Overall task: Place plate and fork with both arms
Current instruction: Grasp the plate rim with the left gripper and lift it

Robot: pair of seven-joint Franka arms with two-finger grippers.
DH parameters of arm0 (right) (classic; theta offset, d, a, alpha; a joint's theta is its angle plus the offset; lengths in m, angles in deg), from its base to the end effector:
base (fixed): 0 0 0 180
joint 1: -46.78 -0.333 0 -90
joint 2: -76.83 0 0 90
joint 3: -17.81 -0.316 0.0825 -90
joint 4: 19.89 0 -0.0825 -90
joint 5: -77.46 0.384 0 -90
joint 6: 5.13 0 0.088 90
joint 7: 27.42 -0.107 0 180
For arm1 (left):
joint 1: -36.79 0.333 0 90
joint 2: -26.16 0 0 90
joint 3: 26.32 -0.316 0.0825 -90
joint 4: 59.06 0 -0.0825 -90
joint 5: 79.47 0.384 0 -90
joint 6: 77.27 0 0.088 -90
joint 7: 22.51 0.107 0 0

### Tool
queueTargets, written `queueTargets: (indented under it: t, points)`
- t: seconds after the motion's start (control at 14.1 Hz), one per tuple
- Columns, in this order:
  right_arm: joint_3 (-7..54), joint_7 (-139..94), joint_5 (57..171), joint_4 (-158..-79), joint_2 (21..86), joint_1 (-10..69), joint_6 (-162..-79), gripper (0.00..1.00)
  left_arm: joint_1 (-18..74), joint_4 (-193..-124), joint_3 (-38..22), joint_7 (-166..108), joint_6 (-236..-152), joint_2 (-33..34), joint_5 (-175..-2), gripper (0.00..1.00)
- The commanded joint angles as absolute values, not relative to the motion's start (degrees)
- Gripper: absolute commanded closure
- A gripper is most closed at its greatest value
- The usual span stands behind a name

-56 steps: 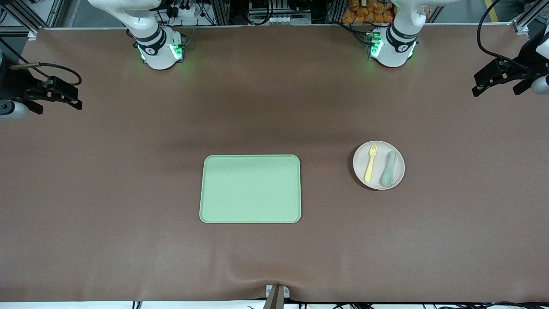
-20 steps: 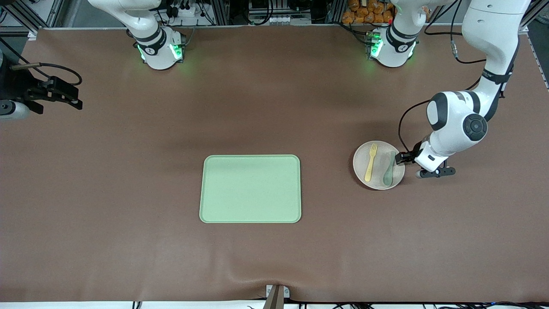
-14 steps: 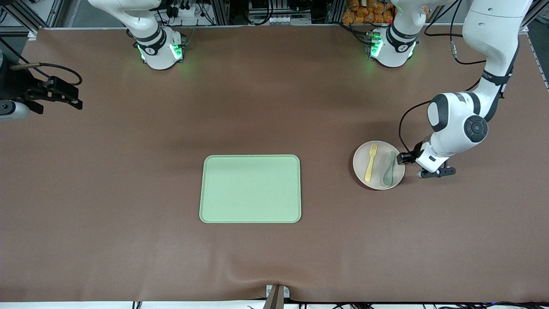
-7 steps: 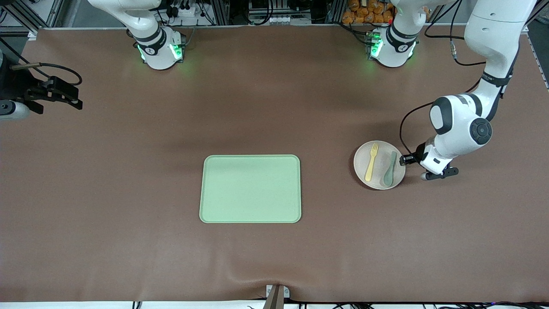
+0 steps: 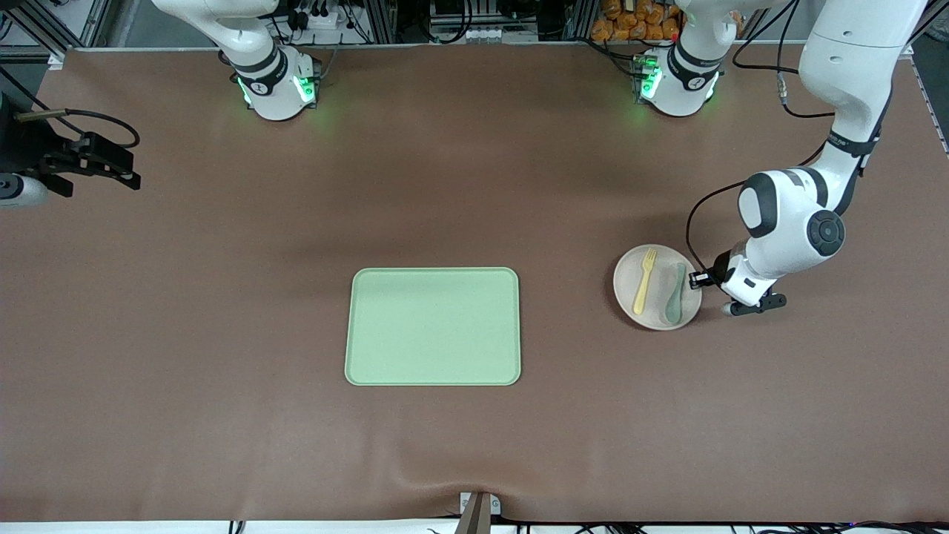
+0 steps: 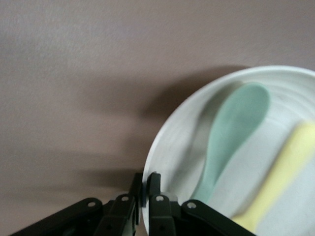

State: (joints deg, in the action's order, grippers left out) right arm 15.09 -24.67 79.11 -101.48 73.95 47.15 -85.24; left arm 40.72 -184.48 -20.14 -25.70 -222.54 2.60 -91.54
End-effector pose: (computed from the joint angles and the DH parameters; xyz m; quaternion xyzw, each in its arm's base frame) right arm 0.5515 0.0253 0.6503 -0.9981 -0.0464 0.0379 0.0156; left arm 0.5511 -0.0204 0.1917 0.9913 0.1001 -0.0364 0.0770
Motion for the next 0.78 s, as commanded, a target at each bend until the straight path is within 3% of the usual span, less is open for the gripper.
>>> queueTargets:
  t: [0.0,0.71]
  points:
    - [14.8,-23.9,79.8,-101.3,74.1,47.9,-84.8,0.00,41.1,-183.8,-18.8,-24.4,-223.2,2.5,-94.0,1.00]
    - [14.8,-23.9,79.8,-101.3,74.1,47.9,-84.8,0.00,39.8,-174.6,-8.9,-28.5,-219.9,2.6,-106.4,1.00]
